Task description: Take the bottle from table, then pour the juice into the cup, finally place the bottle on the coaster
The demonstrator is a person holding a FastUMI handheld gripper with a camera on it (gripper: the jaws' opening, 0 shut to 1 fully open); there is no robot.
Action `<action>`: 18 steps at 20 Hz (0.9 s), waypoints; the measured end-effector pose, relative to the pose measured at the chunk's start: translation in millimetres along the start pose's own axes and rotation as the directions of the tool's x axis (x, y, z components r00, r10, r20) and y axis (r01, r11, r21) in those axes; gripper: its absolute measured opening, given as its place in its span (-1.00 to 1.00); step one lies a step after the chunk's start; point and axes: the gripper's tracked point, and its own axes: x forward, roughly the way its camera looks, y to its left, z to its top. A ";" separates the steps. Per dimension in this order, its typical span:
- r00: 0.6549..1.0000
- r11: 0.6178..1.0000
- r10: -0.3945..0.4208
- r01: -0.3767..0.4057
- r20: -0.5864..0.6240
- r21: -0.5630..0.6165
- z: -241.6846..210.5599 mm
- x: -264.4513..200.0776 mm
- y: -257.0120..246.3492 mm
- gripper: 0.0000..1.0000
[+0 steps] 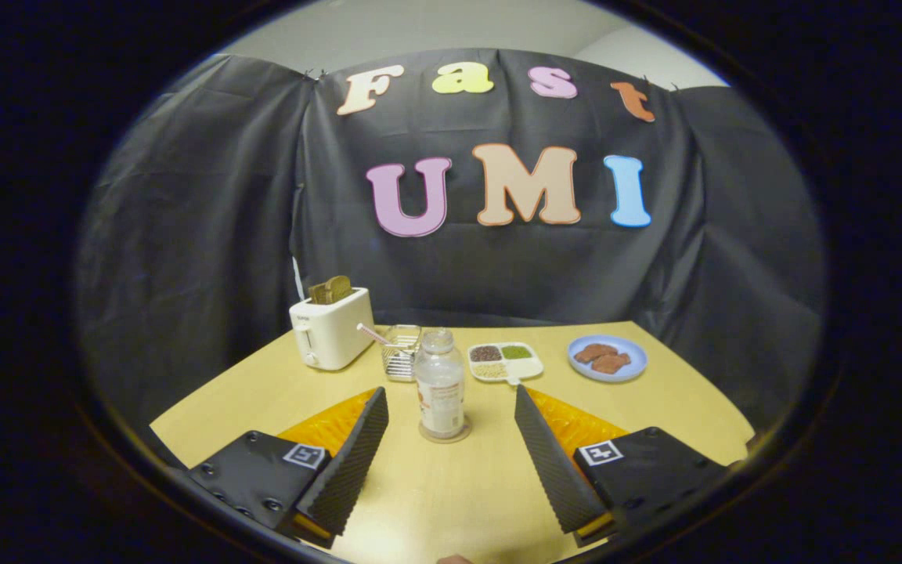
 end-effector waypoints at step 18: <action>0.992 0.997 0.067 -0.062 0.107 -0.053 96.2 -93.1 -9.9 1.00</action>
